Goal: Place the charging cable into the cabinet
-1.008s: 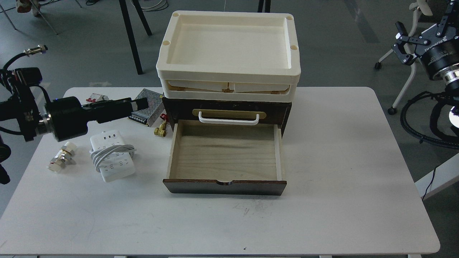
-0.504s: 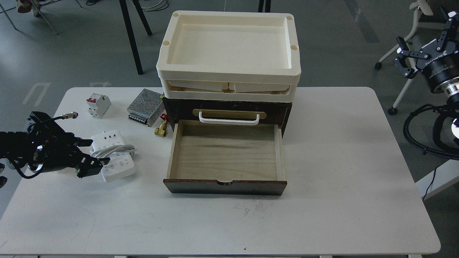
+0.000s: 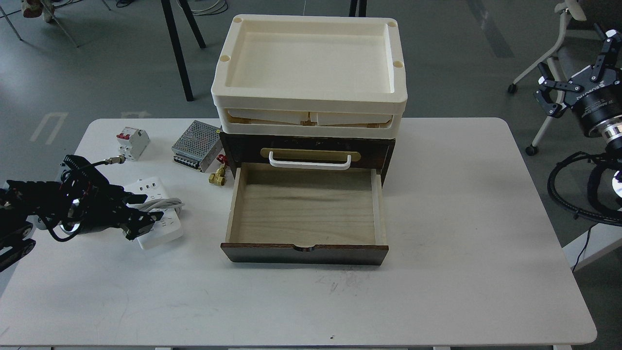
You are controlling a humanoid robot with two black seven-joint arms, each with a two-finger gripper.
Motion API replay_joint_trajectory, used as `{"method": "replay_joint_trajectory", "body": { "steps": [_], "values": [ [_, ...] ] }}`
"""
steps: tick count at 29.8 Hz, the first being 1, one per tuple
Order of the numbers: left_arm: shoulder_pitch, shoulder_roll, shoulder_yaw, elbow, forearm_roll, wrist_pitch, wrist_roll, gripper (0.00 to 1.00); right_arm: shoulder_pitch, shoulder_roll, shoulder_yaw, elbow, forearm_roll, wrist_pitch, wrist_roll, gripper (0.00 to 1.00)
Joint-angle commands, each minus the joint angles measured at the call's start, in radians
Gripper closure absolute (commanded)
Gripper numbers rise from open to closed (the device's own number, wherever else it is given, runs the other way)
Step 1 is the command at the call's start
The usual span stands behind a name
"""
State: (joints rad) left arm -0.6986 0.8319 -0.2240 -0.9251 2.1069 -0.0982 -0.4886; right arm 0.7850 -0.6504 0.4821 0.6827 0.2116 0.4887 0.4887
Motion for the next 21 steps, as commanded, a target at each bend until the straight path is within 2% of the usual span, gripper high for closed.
{"method": "replay_joint_trajectory", "body": {
  "steps": [1,2,8,10,15,21],
  "values": [
    [-0.001,0.0,-0.001,0.0,-0.002,0.002,0.0,0.86,-0.007,-0.001,0.0,0.0,0.0,0.0,0.0,0.0],
    [-0.005,0.0,-0.005,0.0,-0.008,0.002,0.0,1.0,-0.012,0.0,0.001,-0.002,0.0,0.0,0.0,0.0],
    [-0.002,0.022,-0.014,-0.059,-0.031,0.035,0.0,1.0,-0.032,-0.002,0.001,-0.002,0.0,0.0,0.0,0.0],
    [-0.004,0.074,-0.021,-0.138,-0.072,0.015,0.0,1.0,-0.036,-0.002,0.001,-0.002,0.0,0.0,0.0,0.0],
    [-0.053,0.222,-0.028,-0.361,-0.302,-0.116,0.0,1.0,-0.055,-0.002,0.004,-0.005,0.0,0.0,0.0,0.0],
    [-0.079,0.369,-0.089,-0.662,-0.654,-0.202,0.0,1.0,-0.064,-0.005,0.006,-0.011,0.0,0.0,0.0,0.0]
  ]
}}
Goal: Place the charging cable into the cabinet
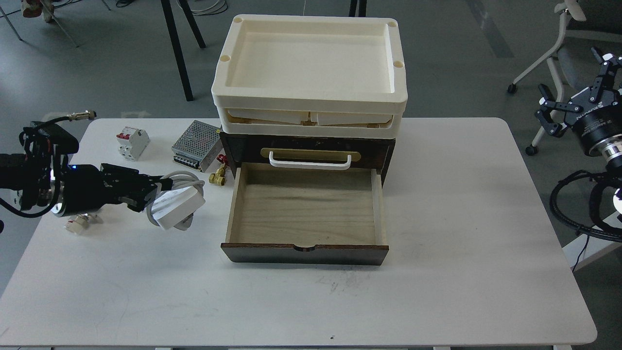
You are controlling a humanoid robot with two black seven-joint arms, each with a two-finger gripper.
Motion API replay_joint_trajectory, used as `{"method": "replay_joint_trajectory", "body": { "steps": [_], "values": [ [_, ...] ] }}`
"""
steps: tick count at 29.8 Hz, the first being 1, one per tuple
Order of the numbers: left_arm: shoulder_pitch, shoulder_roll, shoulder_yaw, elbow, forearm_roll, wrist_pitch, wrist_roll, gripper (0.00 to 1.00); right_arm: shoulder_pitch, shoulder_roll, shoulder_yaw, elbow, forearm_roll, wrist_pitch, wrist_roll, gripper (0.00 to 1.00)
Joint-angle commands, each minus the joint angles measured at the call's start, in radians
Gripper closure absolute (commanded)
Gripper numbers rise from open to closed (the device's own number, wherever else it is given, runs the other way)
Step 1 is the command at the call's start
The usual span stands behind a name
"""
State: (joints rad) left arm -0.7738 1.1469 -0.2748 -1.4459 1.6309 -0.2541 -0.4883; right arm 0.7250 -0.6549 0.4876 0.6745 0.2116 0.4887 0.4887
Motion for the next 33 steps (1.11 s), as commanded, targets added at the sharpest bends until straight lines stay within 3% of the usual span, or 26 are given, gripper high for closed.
{"method": "replay_joint_trajectory", "body": {
  "steps": [1,4,8,13,18,23,28,29,31,32,33],
  "values": [
    [-0.004,0.06,-0.058,-0.187,-0.242,-0.069,0.0,1.0,-0.004,-0.002,0.0,-0.003,0.0,0.0,0.0,0.0],
    [-0.005,0.033,-0.116,-0.251,-0.399,-0.14,0.0,1.0,-0.013,-0.005,0.0,-0.001,0.0,0.0,0.0,0.0],
    [-0.005,-0.096,-0.162,-0.231,-0.531,-0.198,0.0,1.0,-0.016,-0.009,0.0,-0.001,0.0,0.0,0.0,0.0],
    [0.001,-0.288,-0.141,-0.056,-0.53,-0.189,0.0,1.0,-0.016,-0.022,-0.001,-0.001,0.0,0.0,0.0,0.0],
    [0.005,-0.39,-0.127,0.106,-0.496,-0.189,0.0,1.0,-0.018,-0.022,-0.001,-0.001,0.0,0.0,0.0,0.0],
    [0.016,-0.472,-0.103,0.199,-0.36,-0.171,0.0,1.0,-0.018,-0.022,-0.001,-0.001,0.0,0.0,0.0,0.0],
    [0.019,-0.49,-0.061,0.211,-0.329,-0.158,0.0,0.97,-0.022,-0.022,-0.001,-0.001,0.0,0.0,0.0,0.0],
    [0.019,-0.49,-0.061,0.211,-0.33,-0.159,0.0,0.94,-0.022,-0.022,-0.001,-0.001,0.0,0.0,0.0,0.0],
    [0.019,-0.49,-0.063,0.211,-0.336,-0.16,0.0,0.73,-0.022,-0.022,0.0,-0.001,0.0,0.0,0.0,0.0],
    [0.019,-0.489,-0.064,0.211,-0.338,-0.163,0.0,0.54,-0.022,-0.02,0.0,-0.001,0.0,0.0,0.0,0.0],
    [0.019,-0.49,-0.073,0.211,-0.342,-0.159,0.0,0.17,-0.022,-0.02,0.002,-0.001,0.002,0.0,0.0,0.0]
  ]
}}
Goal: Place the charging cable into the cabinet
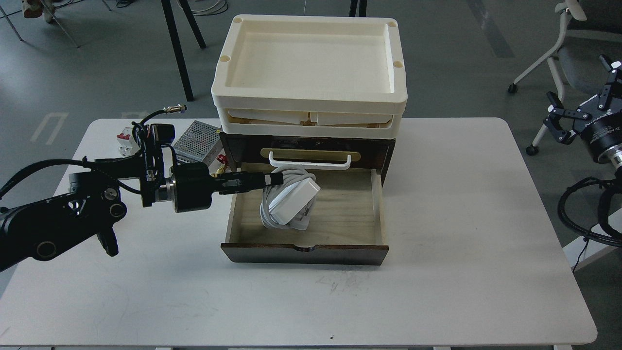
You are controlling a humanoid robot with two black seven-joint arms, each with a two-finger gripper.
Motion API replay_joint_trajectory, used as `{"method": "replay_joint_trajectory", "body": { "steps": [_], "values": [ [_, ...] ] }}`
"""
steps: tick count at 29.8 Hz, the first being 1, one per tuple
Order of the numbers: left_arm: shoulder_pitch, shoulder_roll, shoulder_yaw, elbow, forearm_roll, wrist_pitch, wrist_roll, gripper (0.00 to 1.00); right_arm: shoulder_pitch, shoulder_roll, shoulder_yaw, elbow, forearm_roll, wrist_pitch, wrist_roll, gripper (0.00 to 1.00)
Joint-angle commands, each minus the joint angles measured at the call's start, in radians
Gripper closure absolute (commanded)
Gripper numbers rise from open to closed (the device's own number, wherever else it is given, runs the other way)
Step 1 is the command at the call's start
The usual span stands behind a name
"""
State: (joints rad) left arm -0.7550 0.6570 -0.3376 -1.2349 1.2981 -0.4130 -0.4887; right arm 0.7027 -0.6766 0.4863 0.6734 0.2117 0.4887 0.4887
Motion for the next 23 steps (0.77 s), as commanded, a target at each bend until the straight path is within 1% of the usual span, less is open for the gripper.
{"method": "replay_joint_trajectory", "body": {
  "steps": [1,2,4,9,11,15,17,19,21,23],
  "values": [
    [-0.001,0.007,-0.015,-0.003,-0.025,-0.012,0.0,0.0,-0.002,0.0,0.005,0.005,0.002,0.0,0.0,0.0],
    [-0.004,0.013,-0.015,-0.008,-0.046,-0.021,0.0,0.01,-0.003,0.0,0.005,0.009,0.002,0.0,0.0,0.0],
    [-0.007,0.018,-0.024,-0.009,-0.095,-0.068,0.0,0.01,-0.011,0.0,0.005,0.011,0.003,0.0,0.0,0.0],
    [0.002,0.079,-0.136,-0.011,-0.262,-0.076,0.0,0.0,-0.012,0.0,0.023,0.012,0.006,0.0,0.0,0.0],
    [0.015,0.104,-0.165,-0.002,-0.395,-0.076,0.0,0.0,-0.011,0.0,0.047,0.014,0.005,0.0,0.0,0.0],
    [0.031,0.193,-0.19,0.026,-0.817,-0.076,0.0,0.0,0.007,0.0,0.084,0.052,0.002,0.0,0.0,0.0],
    [0.031,0.204,-0.19,0.083,-1.055,-0.076,0.0,0.0,0.041,0.0,0.084,0.089,0.0,0.0,0.0,0.0],
    [0.034,0.19,-0.195,0.193,-1.266,-0.076,0.0,0.0,0.072,0.008,0.083,0.116,0.0,0.0,0.0,0.0],
    [0.031,0.135,-0.193,0.302,-1.403,-0.076,0.0,0.0,0.078,0.017,0.086,0.15,0.0,0.0,0.0,0.0],
    [0.022,0.052,-0.196,0.377,-1.43,-0.076,0.0,0.0,0.078,0.026,0.092,0.193,0.0,0.0,0.0,0.0]
  ]
}}
